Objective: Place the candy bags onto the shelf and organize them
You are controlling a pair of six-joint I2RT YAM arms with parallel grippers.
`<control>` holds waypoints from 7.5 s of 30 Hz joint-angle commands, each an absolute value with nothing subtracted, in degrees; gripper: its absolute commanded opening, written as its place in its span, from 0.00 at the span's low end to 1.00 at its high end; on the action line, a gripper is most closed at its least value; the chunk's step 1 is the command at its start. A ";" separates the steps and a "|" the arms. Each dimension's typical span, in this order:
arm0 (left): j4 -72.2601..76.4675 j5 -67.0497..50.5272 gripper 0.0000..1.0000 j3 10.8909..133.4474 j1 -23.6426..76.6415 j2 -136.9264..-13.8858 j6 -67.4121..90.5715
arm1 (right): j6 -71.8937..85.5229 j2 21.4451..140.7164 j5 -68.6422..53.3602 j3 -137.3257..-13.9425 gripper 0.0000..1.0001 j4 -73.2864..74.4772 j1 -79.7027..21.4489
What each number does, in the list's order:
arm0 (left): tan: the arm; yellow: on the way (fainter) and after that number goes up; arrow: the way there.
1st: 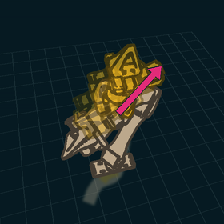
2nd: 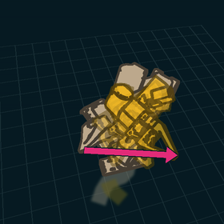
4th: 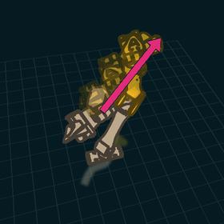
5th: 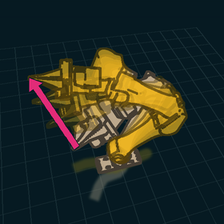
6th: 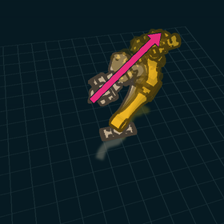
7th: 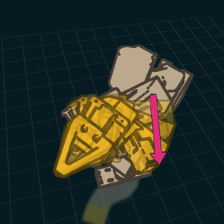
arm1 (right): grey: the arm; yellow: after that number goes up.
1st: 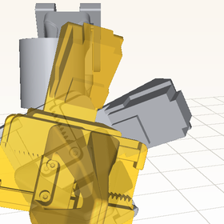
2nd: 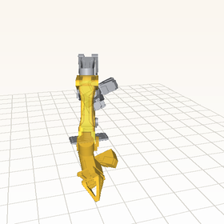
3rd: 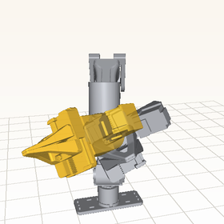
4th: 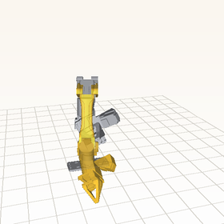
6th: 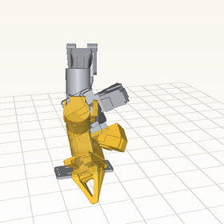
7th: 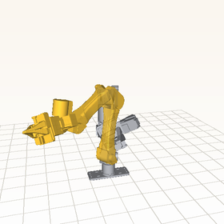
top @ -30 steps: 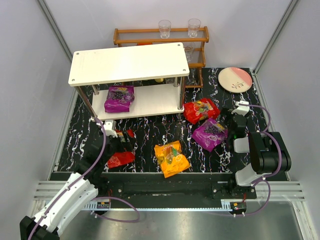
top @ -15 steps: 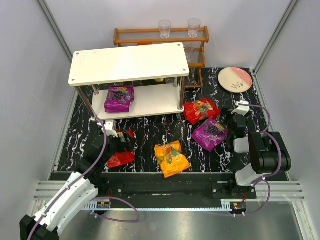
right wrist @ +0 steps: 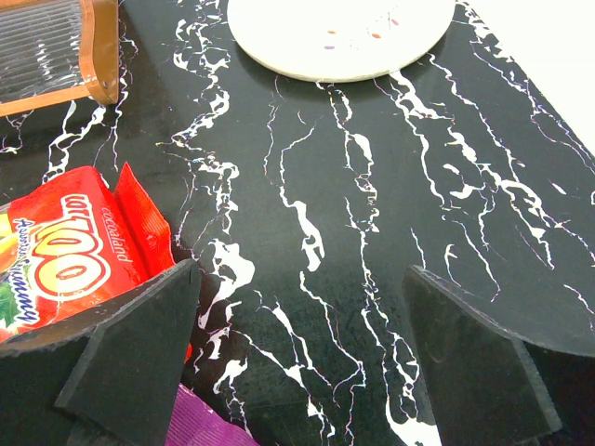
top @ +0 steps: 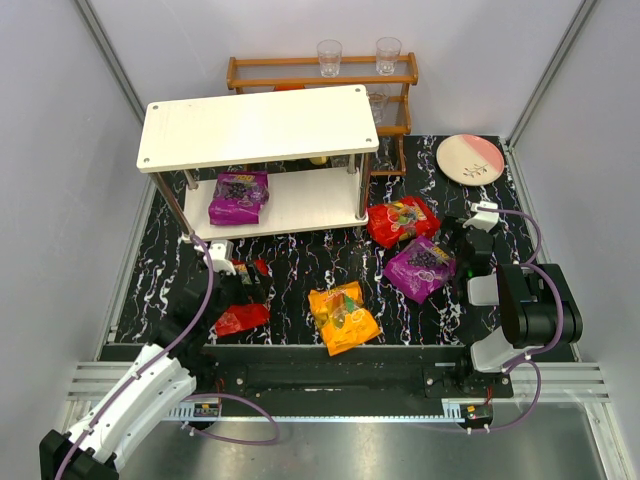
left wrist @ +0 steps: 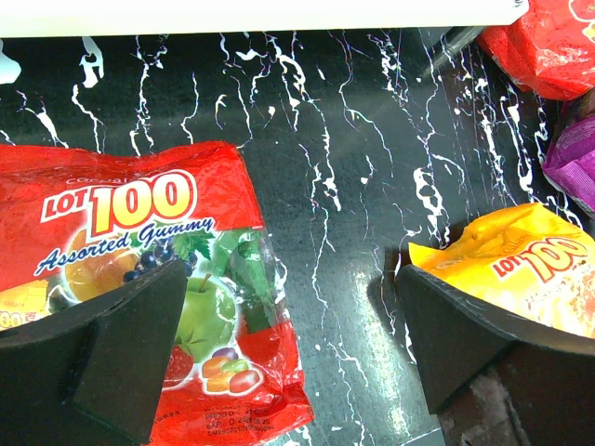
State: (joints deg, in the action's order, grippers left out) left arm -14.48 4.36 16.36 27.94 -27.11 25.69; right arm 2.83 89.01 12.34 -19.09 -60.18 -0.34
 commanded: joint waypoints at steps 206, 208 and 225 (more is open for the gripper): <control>-8.61 1.67 0.00 36.74 50.10 -45.27 19.60 | 2.02 89.12 11.78 -20.48 1.00 -62.58 -0.35; -8.18 1.50 0.00 36.56 50.01 -44.65 18.99 | 2.02 89.03 11.78 -20.48 1.00 -62.67 -0.35; 7.28 -0.62 0.00 33.05 50.01 -49.48 19.42 | 2.02 89.12 11.78 -20.48 1.00 -62.58 -0.35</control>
State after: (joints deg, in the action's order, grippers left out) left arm -6.39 0.78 32.34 49.93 -47.99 19.46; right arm 2.83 89.01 12.34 -19.11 -60.18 -0.36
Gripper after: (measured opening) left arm 0.072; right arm 0.994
